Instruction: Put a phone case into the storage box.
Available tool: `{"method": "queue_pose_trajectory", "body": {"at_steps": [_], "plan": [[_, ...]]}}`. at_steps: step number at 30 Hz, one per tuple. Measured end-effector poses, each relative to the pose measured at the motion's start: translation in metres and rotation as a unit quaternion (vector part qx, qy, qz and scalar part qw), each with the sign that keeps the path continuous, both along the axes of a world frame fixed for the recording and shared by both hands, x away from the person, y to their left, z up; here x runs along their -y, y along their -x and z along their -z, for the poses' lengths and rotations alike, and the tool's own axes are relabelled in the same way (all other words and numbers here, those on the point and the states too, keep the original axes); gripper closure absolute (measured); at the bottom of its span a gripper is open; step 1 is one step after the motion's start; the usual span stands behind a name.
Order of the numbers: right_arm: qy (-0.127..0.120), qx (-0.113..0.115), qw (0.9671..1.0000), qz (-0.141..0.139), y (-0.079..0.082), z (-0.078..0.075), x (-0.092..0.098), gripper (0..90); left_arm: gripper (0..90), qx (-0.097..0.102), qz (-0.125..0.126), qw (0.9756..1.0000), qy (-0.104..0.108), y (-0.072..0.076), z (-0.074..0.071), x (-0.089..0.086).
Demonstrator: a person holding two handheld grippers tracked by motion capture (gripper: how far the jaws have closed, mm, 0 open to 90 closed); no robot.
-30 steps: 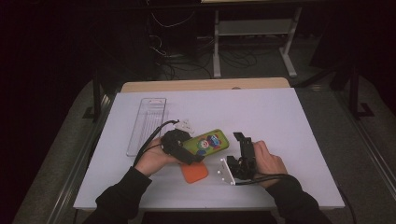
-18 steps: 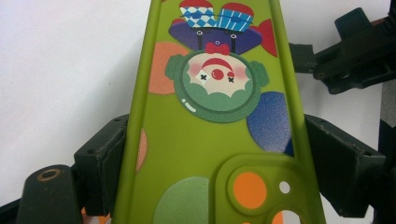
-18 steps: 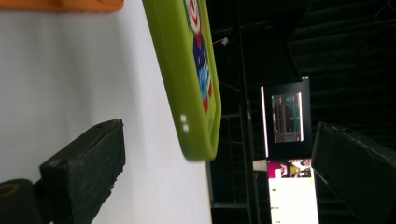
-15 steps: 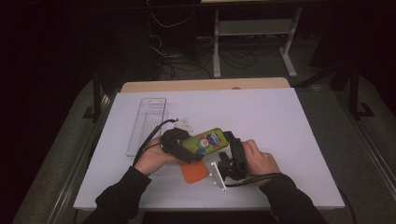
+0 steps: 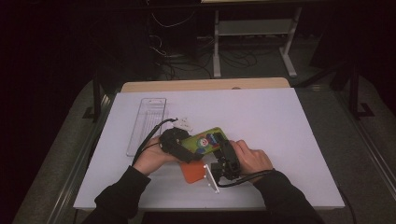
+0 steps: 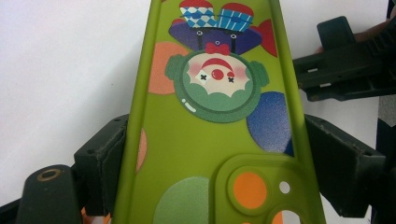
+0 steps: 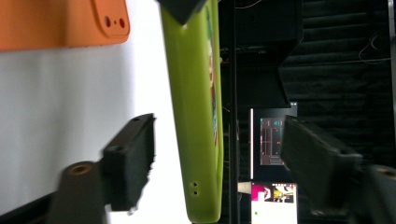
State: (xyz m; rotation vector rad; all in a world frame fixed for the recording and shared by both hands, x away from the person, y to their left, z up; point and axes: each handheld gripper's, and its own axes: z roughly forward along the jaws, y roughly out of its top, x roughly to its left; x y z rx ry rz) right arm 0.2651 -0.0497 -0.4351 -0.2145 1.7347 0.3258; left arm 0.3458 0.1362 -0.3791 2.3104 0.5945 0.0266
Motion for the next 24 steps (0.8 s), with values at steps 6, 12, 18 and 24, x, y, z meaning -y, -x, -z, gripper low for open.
{"method": "queue_pose_trajectory", "body": {"at_steps": [6,12,18,24], "plan": [[0.010,-0.012,0.9999,0.002,0.0014,0.0018,0.0006,50.6,15.4,0.001,0.003,1.0000,0.001,0.0008,-0.0011,0.0005],[0.017,0.001,0.9998,-0.006,0.0035,0.0044,-0.0014,55.6,15.4,0.003,0.002,1.0000,-0.003,0.0014,-0.0005,0.0012],[0.019,0.011,0.9997,-0.007,0.0041,0.0062,-0.0014,64.1,15.4,0.002,0.004,1.0000,-0.003,0.0018,-0.0005,0.0017],[0.023,0.010,0.9997,-0.009,0.0049,0.0072,-0.0015,70.9,15.4,0.003,0.003,1.0000,-0.002,0.0019,-0.0010,0.0012]]}}
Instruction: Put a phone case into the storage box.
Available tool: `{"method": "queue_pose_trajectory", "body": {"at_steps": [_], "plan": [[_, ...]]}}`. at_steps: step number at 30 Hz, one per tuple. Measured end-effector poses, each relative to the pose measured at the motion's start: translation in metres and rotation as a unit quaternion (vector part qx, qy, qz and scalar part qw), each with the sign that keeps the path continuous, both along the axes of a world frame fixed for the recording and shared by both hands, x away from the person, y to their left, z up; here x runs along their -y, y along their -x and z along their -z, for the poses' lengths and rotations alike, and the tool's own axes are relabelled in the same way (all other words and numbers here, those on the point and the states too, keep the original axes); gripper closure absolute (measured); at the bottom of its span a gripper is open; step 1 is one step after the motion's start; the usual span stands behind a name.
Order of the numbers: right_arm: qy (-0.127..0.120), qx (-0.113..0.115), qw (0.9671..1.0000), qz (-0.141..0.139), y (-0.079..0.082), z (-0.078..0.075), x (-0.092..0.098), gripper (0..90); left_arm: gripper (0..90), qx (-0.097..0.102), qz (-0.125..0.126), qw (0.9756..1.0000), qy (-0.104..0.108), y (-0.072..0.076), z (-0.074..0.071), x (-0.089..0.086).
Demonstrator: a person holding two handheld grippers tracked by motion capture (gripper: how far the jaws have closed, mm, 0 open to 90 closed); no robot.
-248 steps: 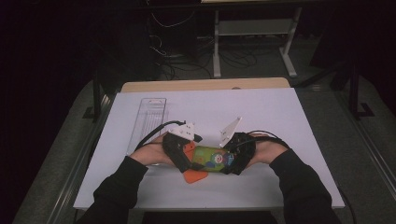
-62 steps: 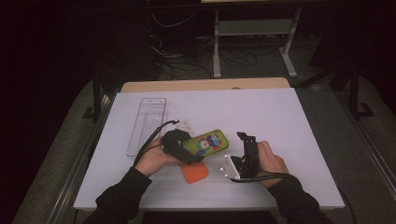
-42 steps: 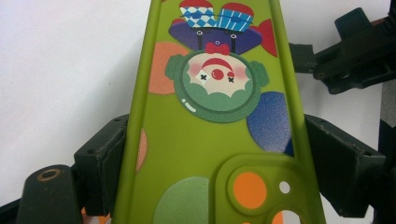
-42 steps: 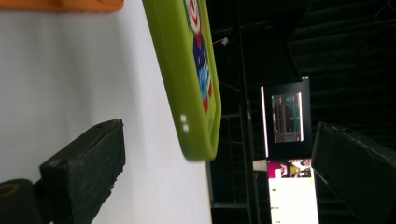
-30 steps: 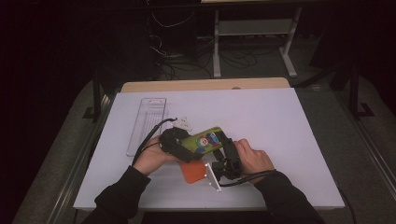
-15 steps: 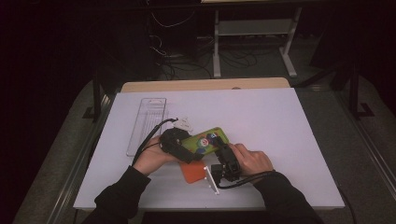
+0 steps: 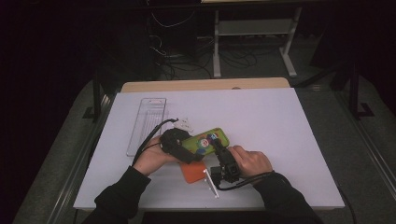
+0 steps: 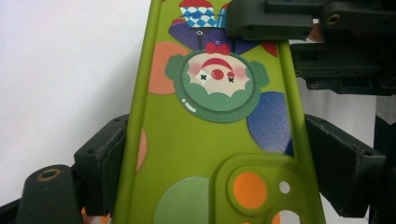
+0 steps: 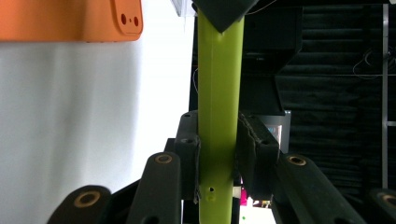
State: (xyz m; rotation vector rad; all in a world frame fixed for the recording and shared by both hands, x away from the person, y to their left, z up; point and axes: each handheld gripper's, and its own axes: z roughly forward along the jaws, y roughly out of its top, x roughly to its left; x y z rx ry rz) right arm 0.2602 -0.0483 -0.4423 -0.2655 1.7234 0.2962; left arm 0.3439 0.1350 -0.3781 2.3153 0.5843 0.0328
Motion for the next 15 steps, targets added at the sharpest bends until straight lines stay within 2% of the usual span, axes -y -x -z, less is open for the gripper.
{"method": "queue_pose_trajectory", "body": {"at_steps": [4,10,15], "plan": [[0.003,0.001,1.0000,-0.002,0.0006,0.0009,0.0000,74.5,15.4,-0.002,0.000,1.0000,0.002,-0.0002,-0.0004,-0.0004],[0.005,0.002,1.0000,0.002,0.0017,0.0001,-0.0007,75.5,15.2,0.000,0.003,1.0000,0.002,-0.0002,-0.0009,-0.0006],[-0.003,-0.002,1.0000,0.003,0.0027,-0.0014,0.0003,75.7,14.4,0.008,0.002,0.9998,0.018,0.0016,-0.0010,-0.0016]]}}
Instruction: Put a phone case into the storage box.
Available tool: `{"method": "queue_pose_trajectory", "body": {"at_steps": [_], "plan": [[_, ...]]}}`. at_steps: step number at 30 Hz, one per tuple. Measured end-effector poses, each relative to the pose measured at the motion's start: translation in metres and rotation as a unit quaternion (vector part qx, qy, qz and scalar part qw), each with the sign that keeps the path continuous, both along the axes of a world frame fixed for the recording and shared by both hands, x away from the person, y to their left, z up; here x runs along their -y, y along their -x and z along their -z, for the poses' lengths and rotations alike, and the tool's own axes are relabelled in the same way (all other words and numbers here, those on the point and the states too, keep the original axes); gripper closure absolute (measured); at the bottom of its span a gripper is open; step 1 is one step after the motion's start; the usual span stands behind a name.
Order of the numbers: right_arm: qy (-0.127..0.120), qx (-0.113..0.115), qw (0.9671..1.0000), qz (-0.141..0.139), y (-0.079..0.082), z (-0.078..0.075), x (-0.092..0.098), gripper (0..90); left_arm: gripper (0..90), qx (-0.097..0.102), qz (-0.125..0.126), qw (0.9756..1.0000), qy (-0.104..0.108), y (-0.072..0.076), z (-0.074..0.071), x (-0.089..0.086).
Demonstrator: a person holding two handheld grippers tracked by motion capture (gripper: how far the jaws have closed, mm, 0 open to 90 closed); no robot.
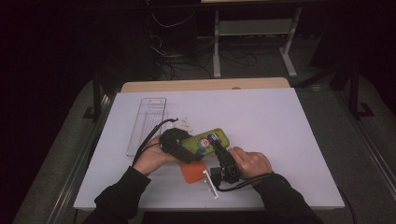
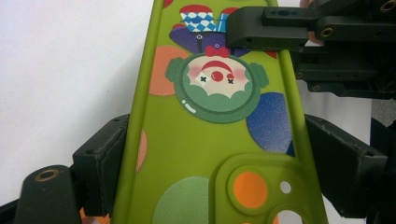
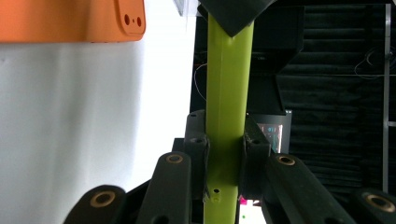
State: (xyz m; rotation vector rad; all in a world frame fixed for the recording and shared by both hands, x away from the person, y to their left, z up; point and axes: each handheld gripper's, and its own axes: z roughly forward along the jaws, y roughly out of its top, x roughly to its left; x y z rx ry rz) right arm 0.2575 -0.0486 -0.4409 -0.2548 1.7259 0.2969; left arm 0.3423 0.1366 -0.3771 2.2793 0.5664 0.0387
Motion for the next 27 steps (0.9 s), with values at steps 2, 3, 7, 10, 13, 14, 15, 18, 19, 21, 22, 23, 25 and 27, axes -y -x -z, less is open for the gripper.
{"method": "queue_pose_trajectory", "body": {"at_steps": [2,3,7,10,13,14,15,18,19,21,22,23,25,27], "plan": [[-0.007,0.008,0.9999,-0.003,-0.001,0.001,0.000,75.7,13.9,0.006,0.000,1.0000,0.005,0.001,0.000,0.000],[-0.008,0.009,0.9999,-0.002,-0.001,0.001,0.001,75.8,13.1,0.005,0.001,1.0000,0.006,0.001,0.000,-0.001],[-0.003,0.007,1.0000,-0.002,-0.002,0.001,0.002,75.8,2.5,0.008,0.001,0.9999,0.010,0.001,0.000,-0.002],[-0.011,0.001,0.9999,0.006,-0.002,0.000,0.002,75.8,0.0,0.018,0.007,0.9996,0.019,0.001,-0.002,-0.005],[-0.010,0.003,0.9999,0.005,-0.003,-0.002,0.004,75.8,0.0,0.029,0.018,0.9993,0.013,0.000,-0.003,-0.008],[-0.014,0.000,0.9999,0.007,-0.004,-0.002,0.004,75.8,0.0,0.022,0.009,0.9993,0.027,0.001,-0.003,-0.008],[-0.017,-0.001,0.9998,0.008,-0.005,-0.002,0.005,75.8,0.0,0.024,0.016,0.9994,0.022,0.000,-0.003,-0.010],[-0.035,-0.020,0.9991,0.017,-0.007,-0.004,0.008,75.8,0.0,0.027,0.022,0.9992,0.017,-0.001,-0.004,-0.012],[-0.043,-0.035,0.9982,0.023,-0.007,-0.006,0.009,75.8,0.0,0.024,0.015,0.9992,0.027,0.000,-0.003,-0.012],[-0.065,-0.042,0.9966,0.028,-0.010,-0.008,0.012,75.8,0.0,0.029,0.018,0.9991,0.025,-0.001,-0.004,-0.013],[-0.075,-0.053,0.9953,0.031,-0.011,-0.009,0.014,75.8,0.0,0.028,0.016,0.9991,0.026,-0.001,-0.004,-0.014],[-0.089,-0.060,0.9937,0.033,-0.012,-0.010,0.016,75.8,0.0,0.029,0.016,0.9991,0.026,-0.001,-0.004,-0.014],[-0.101,-0.098,0.9892,0.042,-0.014,-0.012,0.020,75.8,0.0,0.032,0.016,0.9991,0.023,-0.001,-0.004,-0.014],[-0.128,-0.128,0.9824,0.046,-0.018,-0.017,0.024,75.8,0.0,0.035,0.013,0.9990,0.023,-0.001,-0.004,-0.013]]}}
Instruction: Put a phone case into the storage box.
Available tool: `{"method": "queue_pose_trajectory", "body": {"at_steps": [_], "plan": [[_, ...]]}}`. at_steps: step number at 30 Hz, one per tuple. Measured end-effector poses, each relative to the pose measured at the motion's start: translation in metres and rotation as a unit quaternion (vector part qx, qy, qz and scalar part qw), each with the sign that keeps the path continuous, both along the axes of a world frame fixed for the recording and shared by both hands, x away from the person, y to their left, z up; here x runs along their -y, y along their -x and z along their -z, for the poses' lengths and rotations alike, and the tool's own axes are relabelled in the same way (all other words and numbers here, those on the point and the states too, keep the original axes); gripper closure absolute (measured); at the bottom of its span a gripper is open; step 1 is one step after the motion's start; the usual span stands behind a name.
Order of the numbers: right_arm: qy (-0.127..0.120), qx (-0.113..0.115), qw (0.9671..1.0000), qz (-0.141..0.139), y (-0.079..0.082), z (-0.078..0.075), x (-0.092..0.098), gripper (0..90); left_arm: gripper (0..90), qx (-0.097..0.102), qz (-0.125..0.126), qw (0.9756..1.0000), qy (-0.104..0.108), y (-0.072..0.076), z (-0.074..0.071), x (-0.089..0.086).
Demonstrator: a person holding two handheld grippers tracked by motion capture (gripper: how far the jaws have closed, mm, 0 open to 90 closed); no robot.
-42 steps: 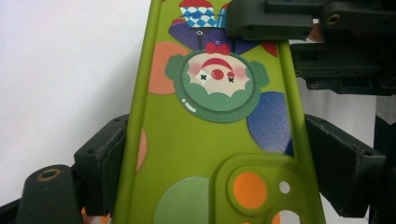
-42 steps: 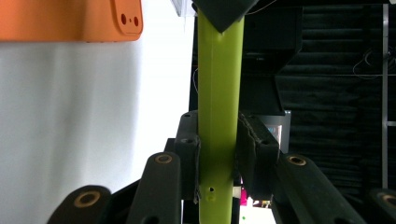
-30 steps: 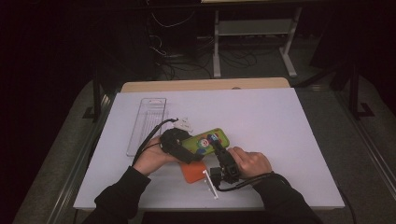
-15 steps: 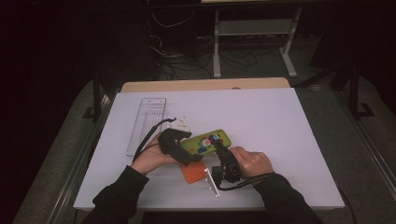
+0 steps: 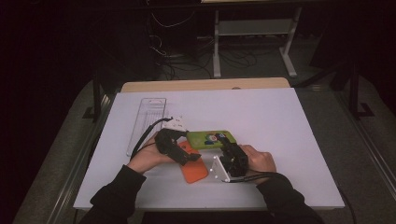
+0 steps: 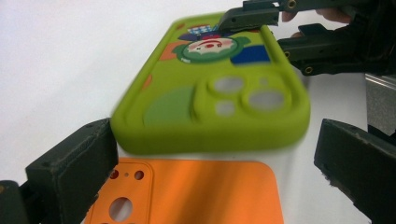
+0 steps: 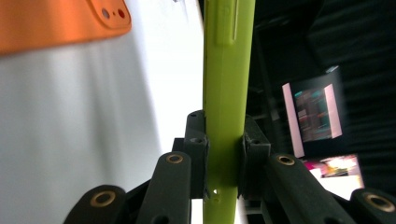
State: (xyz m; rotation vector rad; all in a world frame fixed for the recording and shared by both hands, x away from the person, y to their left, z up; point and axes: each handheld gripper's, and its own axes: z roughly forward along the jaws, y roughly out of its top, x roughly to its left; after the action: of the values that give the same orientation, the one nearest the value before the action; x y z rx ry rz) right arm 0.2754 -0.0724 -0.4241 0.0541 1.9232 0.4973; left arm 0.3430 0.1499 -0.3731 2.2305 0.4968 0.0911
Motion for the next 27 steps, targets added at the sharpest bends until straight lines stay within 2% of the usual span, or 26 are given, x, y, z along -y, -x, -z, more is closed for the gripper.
{"method": "queue_pose_trajectory", "body": {"at_steps": [1,3,4,5,6,7,8,10,12,13,14,17,19,22,25,27], "plan": [[-0.026,-0.018,0.9995,0.010,0.000,-0.001,0.001,75.7,0.0,0.003,0.001,1.0000,0.000,0.000,0.000,0.000],[-0.041,-0.038,0.9984,0.013,-0.003,-0.003,0.004,75.7,0.0,0.009,0.002,1.0000,0.000,-0.001,-0.001,-0.001],[-0.050,-0.045,0.9977,0.013,-0.005,-0.005,0.006,75.7,0.0,0.003,-0.006,1.0000,0.004,0.000,0.000,0.000],[-0.061,-0.059,0.9963,0.015,-0.006,-0.006,0.008,75.7,0.0,0.005,-0.006,1.0000,0.003,0.000,-0.001,-0.001],[-0.078,-0.072,0.9940,0.023,-0.006,-0.007,0.009,75.7,0.0,0.003,-0.011,0.9999,0.007,0.000,-0.001,-0.001],[-0.102,-0.092,0.9901,0.030,-0.006,-0.007,0.010,75.7,0.0,0.002,-0.016,0.9998,0.013,0.001,0.000,0.000],[-0.126,-0.104,0.9860,0.035,-0.007,-0.007,0.010,75.7,0.0,0.009,-0.012,0.9998,0.009,0.000,-0.001,-0.001],[-0.140,-0.121,0.9819,0.038,-0.010,-0.010,0.014,75.7,0.0,0.016,-0.005,0.9999,-0.001,-0.002,-0.001,-0.002],[-0.168,-0.145,0.9739,0.047,-0.013,-0.012,0.017,75.7,0.0,0.016,-0.008,0.9998,-0.003,-0.003,0.000,-0.002],[-0.176,-0.155,0.9709,0.049,-0.015,-0.013,0.019,75.7,0.0,0.017,-0.008,0.9998,-0.006,-0.003,-0.001,-0.002],[-0.189,-0.165,0.9668,0.048,-0.016,-0.014,0.021,75.7,0.0,0.014,-0.011,0.9998,-0.005,-0.002,0.000,-0.002],[-0.239,-0.201,0.9483,0.057,-0.018,-0.017,0.025,75.7,0.0,0.014,-0.013,0.9998,-0.005,-0.002,0.000,-0.001],[-0.254,-0.213,0.9416,0.055,-0.020,-0.019,0.029,75.7,0.0,0.012,-0.017,0.9998,-0.004,-0.002,0.000,-0.001],[-0.285,-0.238,0.9266,0.061,-0.022,-0.020,0.032,75.7,0.0,0.011,-0.019,0.9997,-0.005,-0.002,0.000,-0.001],[-0.315,-0.266,0.9090,0.065,-0.025,-0.021,0.036,75.6,0.0,0.006,-0.024,0.9997,-0.004,-0.001,0.001,-0.001],[-0.329,-0.283,0.8988,0.065,-0.027,-0.021,0.037,75.7,0.0,0.006,-0.026,0.9996,-0.005,-0.001,0.001,0.000]]}}
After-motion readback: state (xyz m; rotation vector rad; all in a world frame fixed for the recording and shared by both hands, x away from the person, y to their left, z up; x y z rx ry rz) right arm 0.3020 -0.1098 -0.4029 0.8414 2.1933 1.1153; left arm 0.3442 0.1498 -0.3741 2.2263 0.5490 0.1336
